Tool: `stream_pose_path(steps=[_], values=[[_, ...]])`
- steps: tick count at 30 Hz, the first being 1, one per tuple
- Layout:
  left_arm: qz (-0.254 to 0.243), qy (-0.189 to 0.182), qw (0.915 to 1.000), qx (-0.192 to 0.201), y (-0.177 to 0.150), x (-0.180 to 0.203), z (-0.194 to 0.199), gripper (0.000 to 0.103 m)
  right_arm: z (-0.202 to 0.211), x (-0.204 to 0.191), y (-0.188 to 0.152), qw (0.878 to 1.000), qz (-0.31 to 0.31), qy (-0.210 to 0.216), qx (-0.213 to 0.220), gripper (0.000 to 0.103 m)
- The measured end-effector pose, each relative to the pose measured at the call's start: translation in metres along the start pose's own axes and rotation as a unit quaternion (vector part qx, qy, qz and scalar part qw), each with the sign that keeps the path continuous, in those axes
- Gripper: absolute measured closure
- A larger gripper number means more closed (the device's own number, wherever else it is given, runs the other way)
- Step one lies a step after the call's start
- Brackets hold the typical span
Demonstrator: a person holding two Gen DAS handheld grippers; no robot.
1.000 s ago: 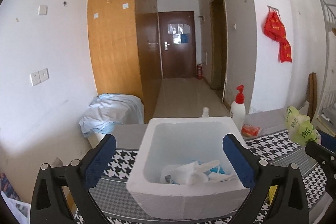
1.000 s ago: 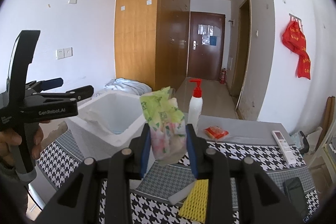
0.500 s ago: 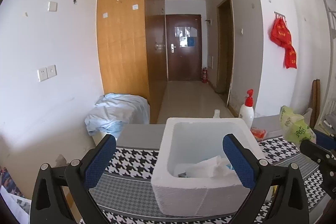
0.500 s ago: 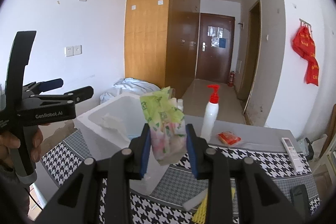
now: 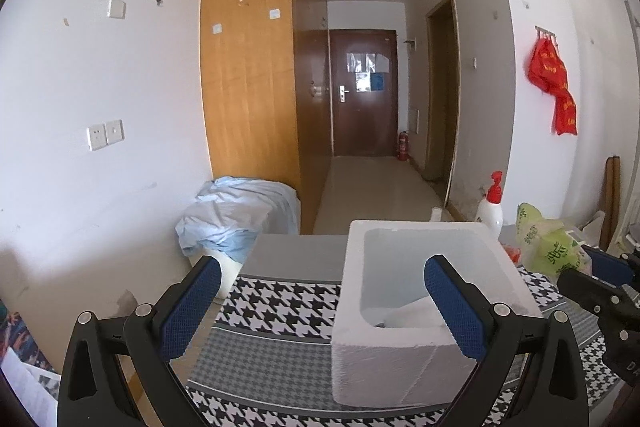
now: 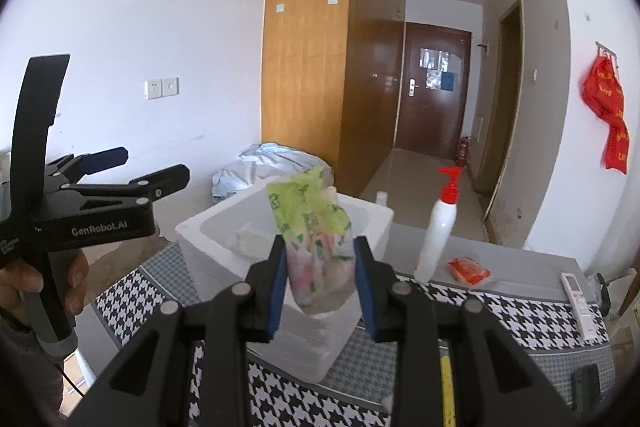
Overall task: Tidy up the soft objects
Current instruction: 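Carry the floral tissue packet over the foam box and open the right gripper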
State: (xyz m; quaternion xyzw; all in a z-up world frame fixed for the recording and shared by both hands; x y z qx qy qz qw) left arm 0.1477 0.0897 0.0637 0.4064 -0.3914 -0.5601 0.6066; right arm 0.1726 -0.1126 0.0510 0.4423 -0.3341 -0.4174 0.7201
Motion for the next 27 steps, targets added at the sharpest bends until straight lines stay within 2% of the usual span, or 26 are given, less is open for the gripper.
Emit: stream_pose_path(steps=[13,27], values=[[0.015,0.019,0.9997,-0.002,-0.005,-0.024,0.003,0.001,-0.023,-0.026,0.004,0.999,0.016,0.03,-0.019,0.067],[0.023,0.019,0.9996,0.001,-0.007,-0.033,0.002,0.001,-0.057,-0.039,0.01,0.998,0.024,0.027,-0.049,0.067]])
Point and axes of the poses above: each gripper's, at about its wrist camera, not at the fingertips, and z roughly against the way its jaws point, x to its right, y to its top, the point moved 1 cm from there along -z, roughly the way its jaws point, and after that the axes turned 9 degrees about -y, right-handed, at the moved point
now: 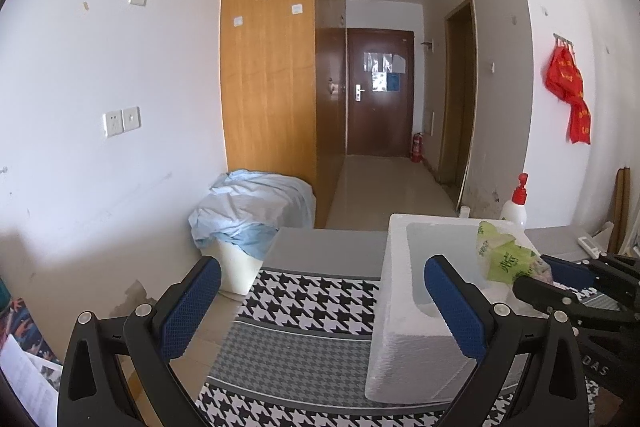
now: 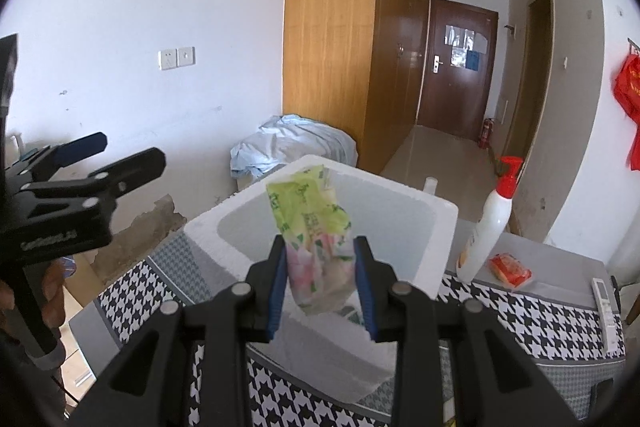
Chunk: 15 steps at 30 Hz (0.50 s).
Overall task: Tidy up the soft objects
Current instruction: 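Carry the floral tissue packet over the foam box and open the right gripper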
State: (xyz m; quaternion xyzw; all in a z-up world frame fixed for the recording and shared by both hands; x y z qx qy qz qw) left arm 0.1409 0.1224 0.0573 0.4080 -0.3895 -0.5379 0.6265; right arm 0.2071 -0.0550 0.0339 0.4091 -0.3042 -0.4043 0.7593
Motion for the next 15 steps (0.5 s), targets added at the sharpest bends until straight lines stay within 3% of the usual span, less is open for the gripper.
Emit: stream_pose_path(steps=[4,6,8,9,15], values=[[0.003,0.0,1.0,-0.002,-0.001,-0.005,-0.003,0.001,-0.008,-0.002,0.003,1.0,0.003,-0.006,-0.007,0.066],[0.005,0.0,1.0,-0.003,-0.001,-0.008,-0.005,0.001,-0.012,-0.003,0.004,1.0,0.004,-0.008,-0.011,0.054],[0.005,0.0,1.0,-0.003,-0.001,-0.009,-0.005,0.001,-0.012,-0.003,0.004,1.0,0.0,-0.011,-0.005,0.029],[0.005,0.0,1.0,-0.003,-0.001,-0.009,-0.005,0.001,-0.01,-0.003,0.004,1.0,0.001,-0.01,0.0,0.026],[0.008,0.0,1.0,-0.001,-0.001,-0.012,-0.004,0.001,-0.003,-0.006,0.002,1.0,0.003,-0.003,0.009,0.024]])
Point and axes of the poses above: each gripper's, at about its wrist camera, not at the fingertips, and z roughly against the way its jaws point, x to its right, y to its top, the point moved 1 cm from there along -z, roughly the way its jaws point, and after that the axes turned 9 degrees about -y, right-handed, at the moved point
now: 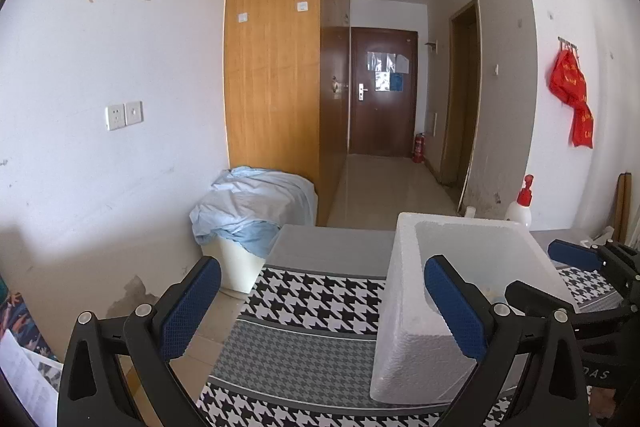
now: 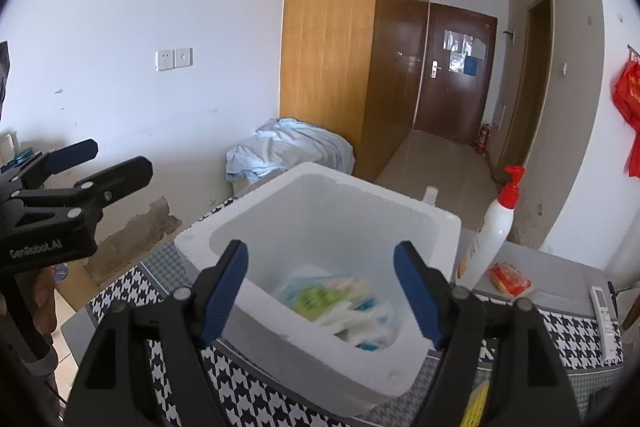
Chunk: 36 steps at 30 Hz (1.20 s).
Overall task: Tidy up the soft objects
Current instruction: 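Carry the floral tissue packet over the foam box and open the right gripper, then withdraw both tools from the foam box back over the table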
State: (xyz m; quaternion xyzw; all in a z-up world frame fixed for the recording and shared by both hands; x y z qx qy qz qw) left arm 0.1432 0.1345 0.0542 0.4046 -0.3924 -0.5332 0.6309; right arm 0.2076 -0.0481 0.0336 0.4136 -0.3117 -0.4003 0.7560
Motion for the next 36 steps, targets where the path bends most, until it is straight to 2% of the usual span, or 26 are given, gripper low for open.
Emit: stream_pose_path(steps=[11,24,28,36], values=[[-0.007,-0.01,0.9999,0.006,0.002,0.012,0.009,0.001,0.02,0.017,-0.004,1.0,-0.019,-0.007,0.015,0.021],[-0.028,-0.043,0.9986,0.015,0.003,0.047,0.024,0.001,0.05,0.047,-0.016,0.998,-0.053,-0.021,0.03,0.019],[-0.03,-0.052,0.998,0.019,0.003,0.056,0.03,0.001,0.06,0.055,-0.021,0.997,-0.06,-0.034,0.04,0.009],[-0.041,-0.075,0.9961,0.021,0.002,0.077,0.038,0.001,0.08,0.067,-0.028,0.995,-0.064,-0.045,0.055,0.007]])
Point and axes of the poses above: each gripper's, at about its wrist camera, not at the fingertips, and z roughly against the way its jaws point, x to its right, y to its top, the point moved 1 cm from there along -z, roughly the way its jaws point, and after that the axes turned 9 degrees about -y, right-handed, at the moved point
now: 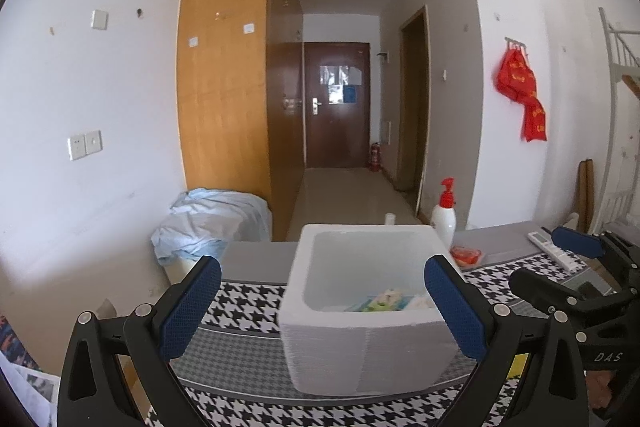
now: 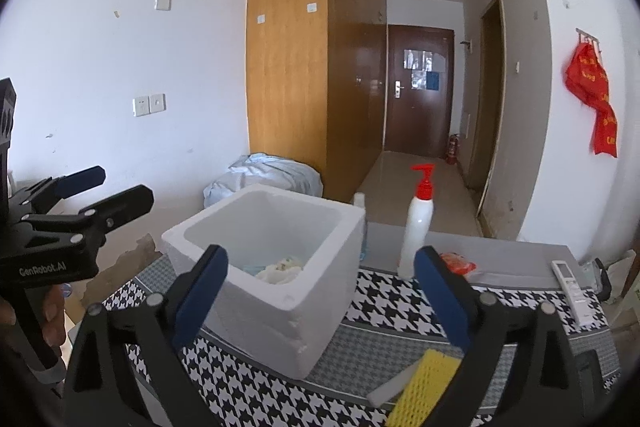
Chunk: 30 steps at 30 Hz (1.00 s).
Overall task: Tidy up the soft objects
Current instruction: 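Withdraw both tools from the foam box back over the table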
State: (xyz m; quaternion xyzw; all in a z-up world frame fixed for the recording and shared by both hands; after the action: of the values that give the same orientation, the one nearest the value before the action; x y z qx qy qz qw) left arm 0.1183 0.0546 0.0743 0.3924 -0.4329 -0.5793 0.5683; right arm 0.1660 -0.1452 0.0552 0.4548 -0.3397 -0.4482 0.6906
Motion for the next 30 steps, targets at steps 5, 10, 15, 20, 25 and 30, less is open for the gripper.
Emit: stream_pose_path(steps=[5,10,15,20,25,30], values=[[-0.007,-0.011,0.9999,0.002,0.001,0.011,0.003,0.001,0.009,0.009,-0.001,1.0,-0.007,-0.009,0.006,0.006],[-0.011,-0.019,0.9998,0.004,0.001,0.021,0.006,0.001,0.019,0.017,-0.003,1.0,-0.012,-0.017,0.01,0.006],[-0.013,-0.027,0.9995,0.005,0.0,0.03,0.008,0.001,0.028,0.023,-0.005,0.999,-0.015,-0.025,0.014,0.006],[-0.019,-0.04,0.999,0.007,0.001,0.039,0.01,0.001,0.034,0.033,-0.008,0.999,-0.023,-0.032,0.016,0.006],[-0.024,-0.053,0.9983,0.009,0.0,0.05,0.011,0.001,0.04,0.04,-0.012,0.999,-0.028,-0.04,0.018,0.006],[-0.027,-0.06,0.9978,0.009,-0.004,0.059,0.011,0.001,0.045,0.045,-0.016,0.998,-0.029,-0.049,0.02,0.006]])
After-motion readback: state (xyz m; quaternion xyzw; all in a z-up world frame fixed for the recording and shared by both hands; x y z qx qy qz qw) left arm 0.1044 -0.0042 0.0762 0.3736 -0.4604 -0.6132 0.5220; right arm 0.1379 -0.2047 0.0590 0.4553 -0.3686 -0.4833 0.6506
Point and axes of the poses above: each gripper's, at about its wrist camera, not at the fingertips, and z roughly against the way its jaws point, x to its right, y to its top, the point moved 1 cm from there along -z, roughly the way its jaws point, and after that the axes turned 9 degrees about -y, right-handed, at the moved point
